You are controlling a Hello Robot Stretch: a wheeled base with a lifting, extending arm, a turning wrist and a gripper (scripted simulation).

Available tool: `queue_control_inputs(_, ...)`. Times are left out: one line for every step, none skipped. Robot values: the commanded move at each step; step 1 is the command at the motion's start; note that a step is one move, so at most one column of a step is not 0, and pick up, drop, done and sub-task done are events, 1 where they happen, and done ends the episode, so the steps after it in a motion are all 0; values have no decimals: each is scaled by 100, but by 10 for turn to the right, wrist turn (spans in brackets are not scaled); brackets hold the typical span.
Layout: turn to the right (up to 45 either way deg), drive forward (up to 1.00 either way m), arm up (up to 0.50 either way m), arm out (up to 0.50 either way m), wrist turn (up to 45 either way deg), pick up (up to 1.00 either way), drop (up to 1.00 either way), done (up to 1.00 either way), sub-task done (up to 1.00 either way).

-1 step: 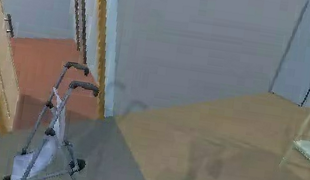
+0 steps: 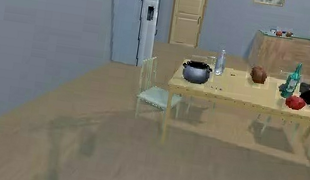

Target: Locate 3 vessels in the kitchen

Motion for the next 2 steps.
queue_control_inputs(120,0,0,0,0,0,0,0,0)
queue_control_inputs(30,0,0,0,0,0,0,0,0)
